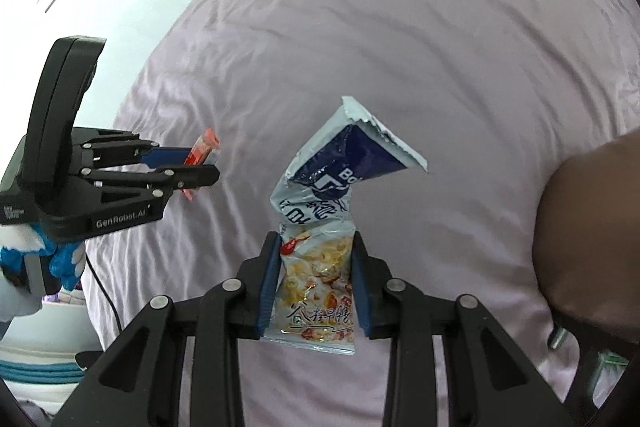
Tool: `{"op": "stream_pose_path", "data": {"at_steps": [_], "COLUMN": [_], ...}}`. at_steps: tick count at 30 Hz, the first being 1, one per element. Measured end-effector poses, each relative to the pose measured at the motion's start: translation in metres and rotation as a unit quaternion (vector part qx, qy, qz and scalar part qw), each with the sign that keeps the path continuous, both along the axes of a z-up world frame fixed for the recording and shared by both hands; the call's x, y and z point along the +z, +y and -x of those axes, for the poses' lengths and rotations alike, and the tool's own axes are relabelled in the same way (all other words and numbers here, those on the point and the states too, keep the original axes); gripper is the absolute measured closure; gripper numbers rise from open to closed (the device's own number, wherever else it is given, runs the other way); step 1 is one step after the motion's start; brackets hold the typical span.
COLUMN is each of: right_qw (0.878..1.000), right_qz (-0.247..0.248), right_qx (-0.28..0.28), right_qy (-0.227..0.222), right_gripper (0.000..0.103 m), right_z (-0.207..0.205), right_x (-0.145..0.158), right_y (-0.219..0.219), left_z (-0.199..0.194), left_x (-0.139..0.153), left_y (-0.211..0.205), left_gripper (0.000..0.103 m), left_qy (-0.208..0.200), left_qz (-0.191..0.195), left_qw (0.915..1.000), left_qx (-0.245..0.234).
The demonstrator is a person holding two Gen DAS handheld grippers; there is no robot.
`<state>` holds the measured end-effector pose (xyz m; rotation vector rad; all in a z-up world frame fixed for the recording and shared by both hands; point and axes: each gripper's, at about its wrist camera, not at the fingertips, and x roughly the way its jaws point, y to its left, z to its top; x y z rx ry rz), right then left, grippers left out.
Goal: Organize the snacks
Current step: 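Grasp the red packet with left tool while right tool grasps the white-and-blue bag, then lift the red packet with left tool while right tool lifts the white-and-blue bag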
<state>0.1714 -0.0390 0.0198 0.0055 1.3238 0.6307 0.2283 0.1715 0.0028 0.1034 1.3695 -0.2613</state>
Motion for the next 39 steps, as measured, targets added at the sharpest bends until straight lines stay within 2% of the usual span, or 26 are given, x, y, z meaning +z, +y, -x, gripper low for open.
{"op": "stream_pose_path", "data": {"at_steps": [8, 13, 16, 20, 29, 39], "right_qw": [0.999, 0.999, 0.999, 0.999, 1.0, 0.997], "right_qz": [-0.011, -0.024, -0.027, -0.025, -0.028, -0.021], "right_qx": [0.028, 0.036, 0.045, 0.045, 0.008, -0.079], "right_qy": [-0.012, -0.013, -0.011, -0.007, -0.002, 0.0], "right_gripper": [0.103, 0.103, 0.103, 0.103, 0.103, 0.103], "right_z": [0.036, 0.059, 0.074, 0.091, 0.121, 0.143], "right_x": [0.031, 0.049, 0.056, 0.06, 0.063, 0.063], "right_y": [-0.024, -0.038, -0.048, -0.063, -0.099, -0.165], "left_z": [0.039, 0.075, 0.089, 0.097, 0.12, 0.135], "left_x": [0.028, 0.041, 0.047, 0.05, 0.053, 0.051], "left_y": [-0.012, -0.044, -0.057, -0.094, -0.156, -0.225], "left_gripper": [0.084, 0.084, 0.084, 0.084, 0.084, 0.084], "left_qy": [-0.006, -0.003, 0.0, 0.006, 0.019, 0.03], "left_qz": [0.014, 0.026, 0.031, 0.036, 0.042, 0.044], "left_qw": [0.9999, 0.9994, 0.9988, 0.9973, 0.991, 0.9789], "left_qx": [-0.004, -0.024, -0.038, -0.063, -0.126, -0.197]}}
